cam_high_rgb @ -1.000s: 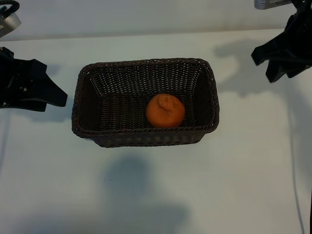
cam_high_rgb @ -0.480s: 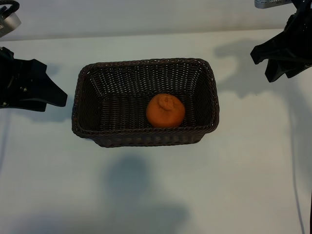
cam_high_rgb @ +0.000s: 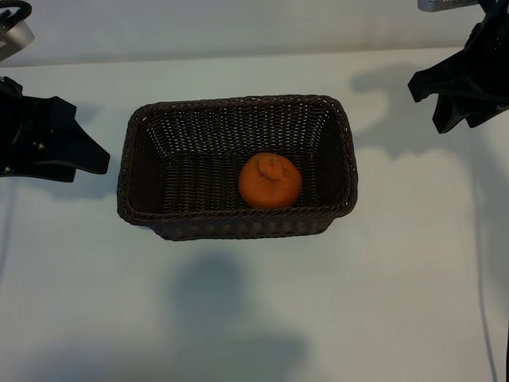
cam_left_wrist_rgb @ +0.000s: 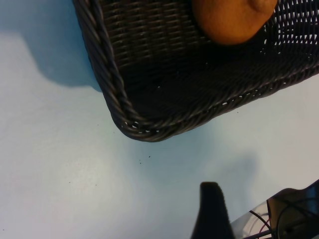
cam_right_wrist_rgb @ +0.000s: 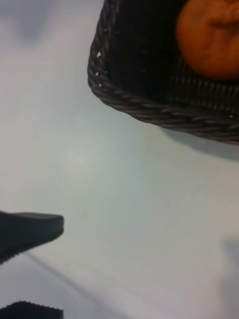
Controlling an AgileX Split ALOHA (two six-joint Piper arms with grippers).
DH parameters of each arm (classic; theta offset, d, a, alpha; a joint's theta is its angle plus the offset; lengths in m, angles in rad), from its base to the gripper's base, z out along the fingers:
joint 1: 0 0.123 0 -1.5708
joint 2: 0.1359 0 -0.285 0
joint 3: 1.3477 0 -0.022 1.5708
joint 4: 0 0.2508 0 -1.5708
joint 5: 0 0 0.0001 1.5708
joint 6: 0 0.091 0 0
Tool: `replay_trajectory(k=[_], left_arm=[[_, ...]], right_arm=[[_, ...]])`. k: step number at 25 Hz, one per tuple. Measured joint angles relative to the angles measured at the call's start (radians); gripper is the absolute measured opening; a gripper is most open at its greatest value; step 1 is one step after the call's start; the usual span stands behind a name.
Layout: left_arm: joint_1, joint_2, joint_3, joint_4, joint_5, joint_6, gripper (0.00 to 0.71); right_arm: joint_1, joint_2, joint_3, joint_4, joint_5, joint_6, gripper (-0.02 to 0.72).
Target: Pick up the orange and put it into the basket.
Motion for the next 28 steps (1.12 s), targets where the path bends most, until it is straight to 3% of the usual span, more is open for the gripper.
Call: replay_trajectory(k=[28], left_arm=[[0.000,0.000,0.000,0.000,0.000,0.001,0.542]], right_arm=[[0.000,-0.041,0.000,0.003,0.001,-0.009,0.365]])
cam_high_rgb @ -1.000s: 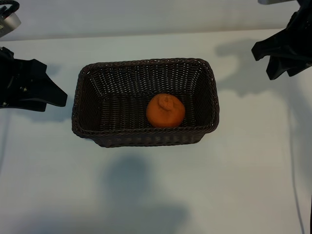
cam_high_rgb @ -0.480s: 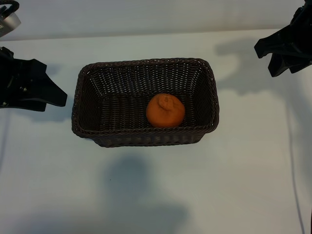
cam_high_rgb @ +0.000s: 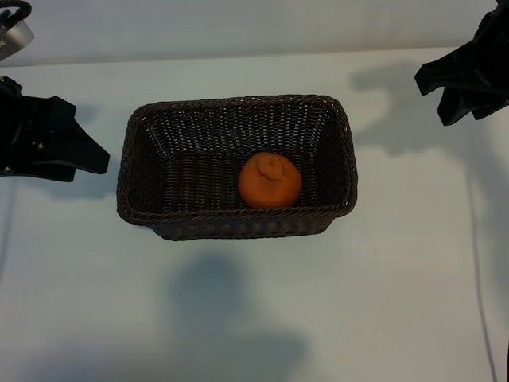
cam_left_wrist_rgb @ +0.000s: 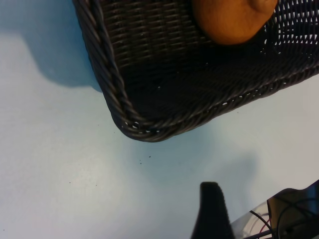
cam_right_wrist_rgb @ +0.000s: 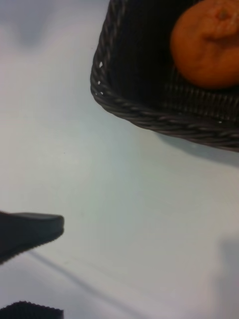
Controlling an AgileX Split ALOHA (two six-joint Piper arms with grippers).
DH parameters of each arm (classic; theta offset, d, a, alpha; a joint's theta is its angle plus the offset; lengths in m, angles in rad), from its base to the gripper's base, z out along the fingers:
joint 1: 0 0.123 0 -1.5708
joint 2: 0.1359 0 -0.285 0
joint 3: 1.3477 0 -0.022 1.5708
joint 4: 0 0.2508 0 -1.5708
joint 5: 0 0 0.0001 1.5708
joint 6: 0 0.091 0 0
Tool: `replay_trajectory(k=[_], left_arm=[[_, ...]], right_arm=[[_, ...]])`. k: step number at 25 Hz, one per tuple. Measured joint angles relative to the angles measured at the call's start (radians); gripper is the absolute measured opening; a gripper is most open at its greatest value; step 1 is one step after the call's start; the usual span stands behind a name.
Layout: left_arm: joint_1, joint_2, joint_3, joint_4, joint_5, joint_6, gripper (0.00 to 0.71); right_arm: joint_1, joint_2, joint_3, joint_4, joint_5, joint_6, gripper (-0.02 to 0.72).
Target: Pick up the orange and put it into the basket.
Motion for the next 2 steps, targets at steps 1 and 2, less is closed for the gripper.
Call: replay_trajectory(k=[1,2], left_arm=[[0.000,0.000,0.000,0.000,0.000,0.000,0.542],[0.000,0.000,0.000,0.000,-0.001,0.000,0.542]], right_arm=[[0.000,0.000,0.000,0.000,0.000,0.000,0.365],[0.000,0.000,0.000,0.000,0.000,0.000,0.365]])
